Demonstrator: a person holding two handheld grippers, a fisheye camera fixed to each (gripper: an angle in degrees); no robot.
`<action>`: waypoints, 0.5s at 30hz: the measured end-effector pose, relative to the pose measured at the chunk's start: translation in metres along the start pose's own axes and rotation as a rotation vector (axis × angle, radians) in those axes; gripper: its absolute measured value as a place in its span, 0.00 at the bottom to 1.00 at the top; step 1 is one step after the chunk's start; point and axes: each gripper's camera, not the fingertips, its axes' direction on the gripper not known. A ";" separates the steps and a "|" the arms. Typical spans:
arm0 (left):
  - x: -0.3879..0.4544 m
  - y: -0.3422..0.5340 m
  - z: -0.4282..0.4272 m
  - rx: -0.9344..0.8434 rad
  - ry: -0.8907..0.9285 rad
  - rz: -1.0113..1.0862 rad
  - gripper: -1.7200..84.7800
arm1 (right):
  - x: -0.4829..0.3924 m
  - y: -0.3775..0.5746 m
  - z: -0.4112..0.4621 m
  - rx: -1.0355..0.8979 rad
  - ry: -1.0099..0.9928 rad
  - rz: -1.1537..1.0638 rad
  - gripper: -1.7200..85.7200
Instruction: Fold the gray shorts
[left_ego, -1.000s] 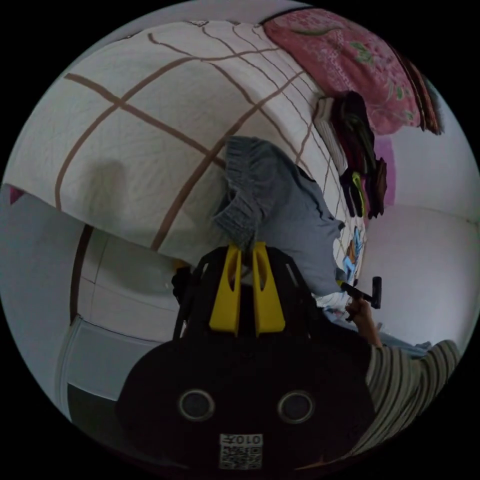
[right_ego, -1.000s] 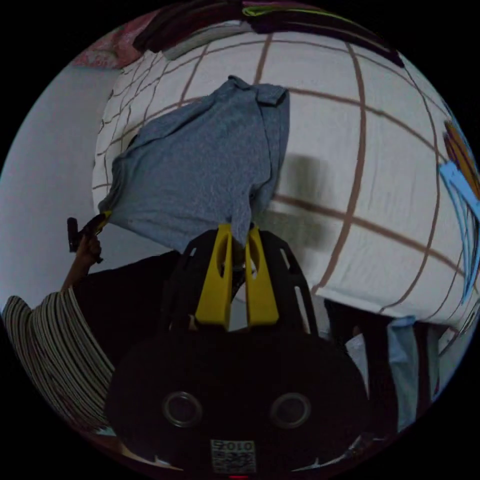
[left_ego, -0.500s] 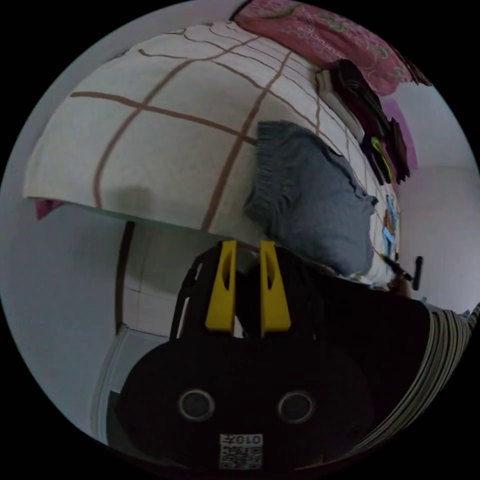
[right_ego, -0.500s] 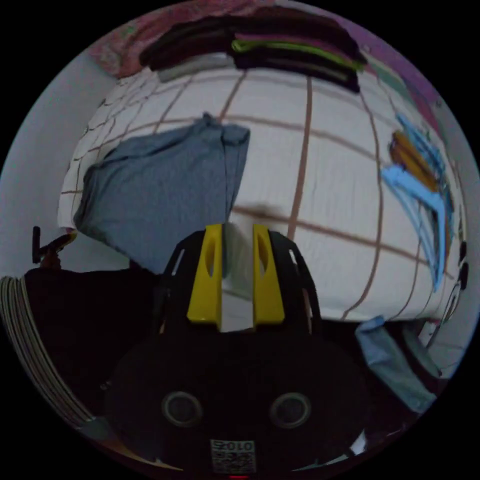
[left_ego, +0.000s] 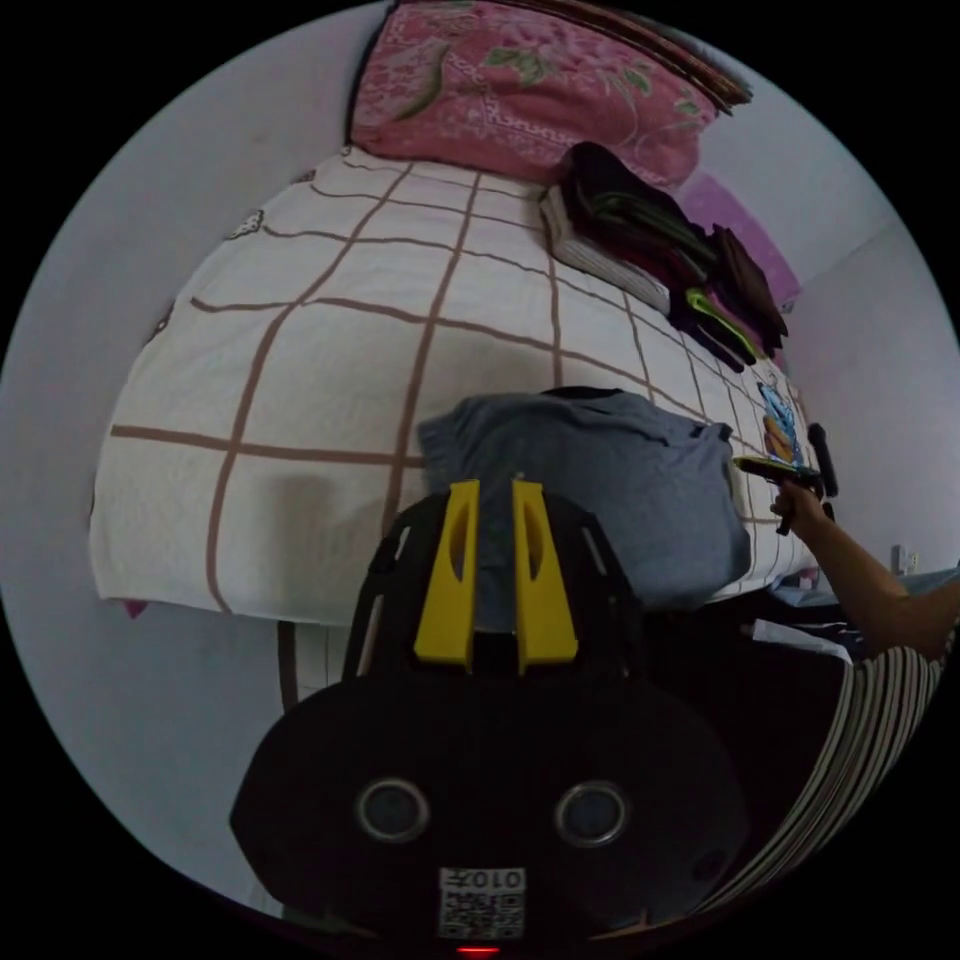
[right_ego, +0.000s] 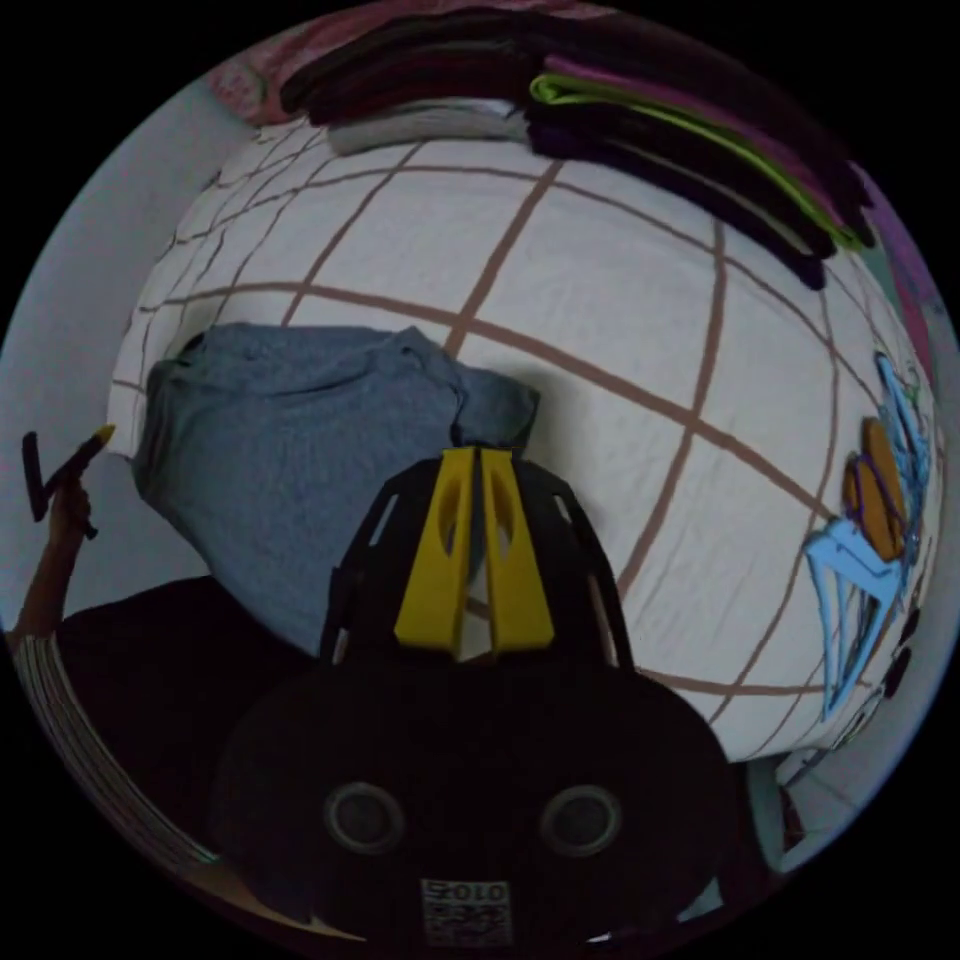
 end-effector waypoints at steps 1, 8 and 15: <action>0.004 0.000 0.002 -0.008 0.005 -0.004 0.09 | 0.000 -0.002 -0.001 0.006 -0.021 -0.003 0.07; 0.025 -0.019 0.010 -0.041 -0.011 0.026 0.08 | 0.013 -0.023 -0.019 0.122 -0.002 0.062 0.11; 0.038 -0.037 0.009 -0.044 -0.029 0.002 0.08 | 0.009 -0.024 -0.047 0.272 -0.110 -0.015 0.12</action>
